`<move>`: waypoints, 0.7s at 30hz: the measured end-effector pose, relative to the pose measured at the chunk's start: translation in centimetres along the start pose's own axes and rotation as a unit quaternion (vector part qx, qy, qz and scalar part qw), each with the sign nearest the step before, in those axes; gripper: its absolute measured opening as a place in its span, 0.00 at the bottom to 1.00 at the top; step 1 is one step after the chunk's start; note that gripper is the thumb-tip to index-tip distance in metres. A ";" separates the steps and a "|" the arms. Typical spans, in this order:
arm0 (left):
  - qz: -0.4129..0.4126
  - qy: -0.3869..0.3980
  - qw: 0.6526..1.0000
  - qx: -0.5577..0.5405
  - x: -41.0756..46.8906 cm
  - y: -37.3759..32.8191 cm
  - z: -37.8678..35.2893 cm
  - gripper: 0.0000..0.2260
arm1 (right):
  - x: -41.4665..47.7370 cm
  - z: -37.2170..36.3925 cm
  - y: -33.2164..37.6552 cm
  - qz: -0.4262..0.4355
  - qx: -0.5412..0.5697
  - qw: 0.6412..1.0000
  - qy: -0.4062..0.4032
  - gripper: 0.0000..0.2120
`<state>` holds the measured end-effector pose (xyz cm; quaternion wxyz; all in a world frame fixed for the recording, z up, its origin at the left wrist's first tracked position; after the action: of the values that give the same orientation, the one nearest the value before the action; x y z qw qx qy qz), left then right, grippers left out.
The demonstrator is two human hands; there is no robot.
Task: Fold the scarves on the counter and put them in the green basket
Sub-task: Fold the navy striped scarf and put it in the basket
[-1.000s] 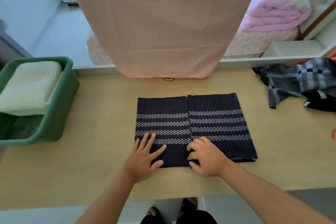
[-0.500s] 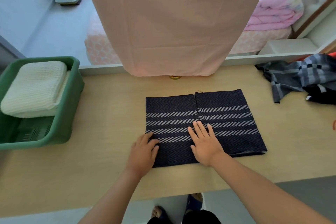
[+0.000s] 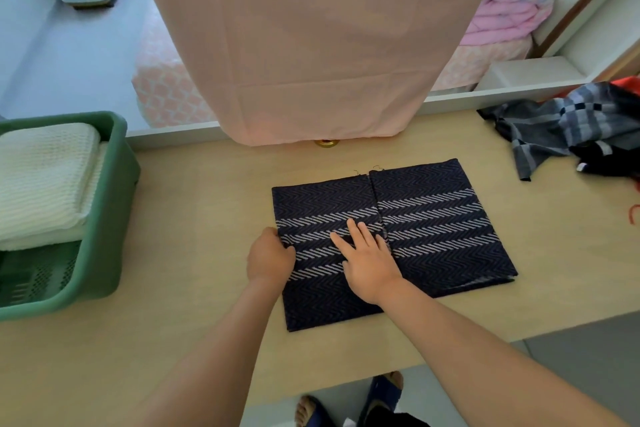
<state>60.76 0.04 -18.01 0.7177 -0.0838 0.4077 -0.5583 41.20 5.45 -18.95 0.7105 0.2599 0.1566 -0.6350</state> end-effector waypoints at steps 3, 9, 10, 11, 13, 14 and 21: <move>0.038 0.035 0.989 -0.139 -0.3 -0.8 -0.5 0.08 | 0.0 0.9 -0.1 0.014 0.042 0.999 0.007 0.30; -0.020 0.154 0.944 -0.291 -2.3 -7.4 -1.4 0.12 | -2.0 6.0 -1.7 -0.005 0.442 0.892 -0.092 0.18; -0.026 0.184 0.940 -0.286 -2.9 -8.9 -1.8 0.12 | -2.4 6.7 -2.2 -0.011 0.498 0.863 -0.079 0.17; -0.035 0.213 0.937 -0.276 -3.3 -10.4 -2.4 0.12 | -3.0 7.3 -2.9 -0.016 0.531 0.844 -0.074 0.17; -0.071 0.259 0.930 -0.251 -4.1 -13.4 -3.8 0.09 | -3.9 8.3 -4.6 -0.026 0.567 0.820 -0.070 0.19; -0.092 0.275 0.926 -0.242 -4.4 -14.8 -4.7 0.10 | -4.3 8.5 -5.7 -0.040 0.584 0.808 -0.066 0.19; -0.100 0.367 0.911 -0.156 -5.0 -22.0 -13.4 0.31 | -5.2 8.1 -15.4 -0.128 0.614 0.770 -0.115 0.10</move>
<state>35.35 0.87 -11.66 0.4357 -0.0236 0.7139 -0.5476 24.39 4.20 -12.07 0.3245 0.5428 -0.3177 -0.7065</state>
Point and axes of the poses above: each hand's wrist, its own x-axis towards the middle knuckle, its own z-axis out of the back of the hand, y = z × x, the point moved 4 cm from there along x, towards the middle knuckle, and after that the axes turned 8 degrees about y, right-handed, at the moved point
